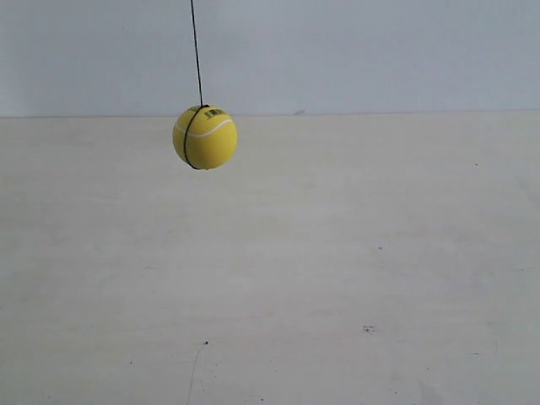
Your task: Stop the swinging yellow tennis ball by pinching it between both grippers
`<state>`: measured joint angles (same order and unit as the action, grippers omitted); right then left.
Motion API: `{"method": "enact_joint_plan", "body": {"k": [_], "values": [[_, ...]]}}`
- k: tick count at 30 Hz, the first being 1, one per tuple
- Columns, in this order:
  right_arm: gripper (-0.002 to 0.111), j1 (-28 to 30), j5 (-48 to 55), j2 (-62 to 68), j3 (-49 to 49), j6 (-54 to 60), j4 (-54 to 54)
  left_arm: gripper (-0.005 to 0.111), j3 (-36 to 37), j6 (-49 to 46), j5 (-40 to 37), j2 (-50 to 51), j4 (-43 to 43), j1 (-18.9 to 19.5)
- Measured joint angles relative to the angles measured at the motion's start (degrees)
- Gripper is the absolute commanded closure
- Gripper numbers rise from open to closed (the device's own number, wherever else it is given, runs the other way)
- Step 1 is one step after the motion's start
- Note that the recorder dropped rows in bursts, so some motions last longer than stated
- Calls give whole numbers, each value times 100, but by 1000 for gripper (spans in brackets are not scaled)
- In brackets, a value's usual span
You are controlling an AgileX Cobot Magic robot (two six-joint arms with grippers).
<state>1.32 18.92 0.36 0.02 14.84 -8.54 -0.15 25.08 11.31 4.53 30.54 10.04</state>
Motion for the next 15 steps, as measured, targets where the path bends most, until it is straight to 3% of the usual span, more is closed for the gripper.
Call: {"method": "enact_joint_plan", "body": {"k": [3, 4, 6, 15], "values": [[108, 0, 0, -9, 0, -9, 0, 102, 0, -1321, -645, -138, -815, -276], [108, 0, 0, -9, 0, -9, 0, 102, 0, -2330, -871, -219, -1784, -365], [108, 0, 0, -9, 0, -9, 0, 102, 0, -3367, -1259, -378, -3054, -449], [108, 0, 0, -9, 0, -55, 0, 102, 0, -3080, -2734, -430, -3445, -463]]}}
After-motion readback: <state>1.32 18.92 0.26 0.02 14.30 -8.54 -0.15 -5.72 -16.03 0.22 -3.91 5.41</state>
